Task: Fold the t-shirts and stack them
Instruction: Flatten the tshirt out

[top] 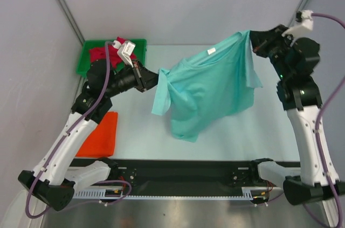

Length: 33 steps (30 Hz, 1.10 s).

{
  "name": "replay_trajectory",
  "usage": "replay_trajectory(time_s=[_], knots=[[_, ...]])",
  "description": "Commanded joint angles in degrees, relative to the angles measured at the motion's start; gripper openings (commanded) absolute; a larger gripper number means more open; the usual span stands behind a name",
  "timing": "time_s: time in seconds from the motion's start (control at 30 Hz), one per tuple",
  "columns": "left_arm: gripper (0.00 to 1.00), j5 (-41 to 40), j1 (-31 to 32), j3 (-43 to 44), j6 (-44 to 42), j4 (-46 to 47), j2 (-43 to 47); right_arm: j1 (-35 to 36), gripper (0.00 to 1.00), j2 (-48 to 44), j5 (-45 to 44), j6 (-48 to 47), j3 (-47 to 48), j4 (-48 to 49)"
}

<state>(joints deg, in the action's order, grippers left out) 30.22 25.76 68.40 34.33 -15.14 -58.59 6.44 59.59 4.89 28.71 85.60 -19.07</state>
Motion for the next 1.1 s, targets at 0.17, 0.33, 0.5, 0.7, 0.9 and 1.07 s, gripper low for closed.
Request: replay_trajectory(time_s=[0.17, 0.33, 0.5, 0.7, 0.9, 1.07], knots=[[0.0, 5.72, 0.43, 11.55, 5.31, 4.32, -7.05, 1.74, 0.0, 0.45, -9.36, -4.89, 10.98, 6.15], [0.0, 8.01, 2.63, 14.92, 7.07, 3.09, -7.16, 1.82, 0.0, -7.2, -12.53, -5.33, 12.3, 3.26], [0.0, 8.9, 3.51, 12.64, 11.11, 5.11, -3.03, 1.74, 0.0, -12.3, -14.46, -5.77, 16.17, -2.89], [0.0, 5.56, 5.88, 10.35, 11.2, 1.6, 0.75, 1.48, 0.0, -13.11, -14.3, -6.3, 18.28, -2.91], [0.0, 4.59, 6.67, 6.93, 10.85, 1.69, -0.91, 1.56, 0.0, -7.13, -11.22, -4.89, 14.52, 2.96], [0.01, -2.87, 6.24, -2.21, 8.3, -1.02, -2.84, 2.17, 0.0, 3.75, -7.79, -3.48, 5.9, 14.39]])
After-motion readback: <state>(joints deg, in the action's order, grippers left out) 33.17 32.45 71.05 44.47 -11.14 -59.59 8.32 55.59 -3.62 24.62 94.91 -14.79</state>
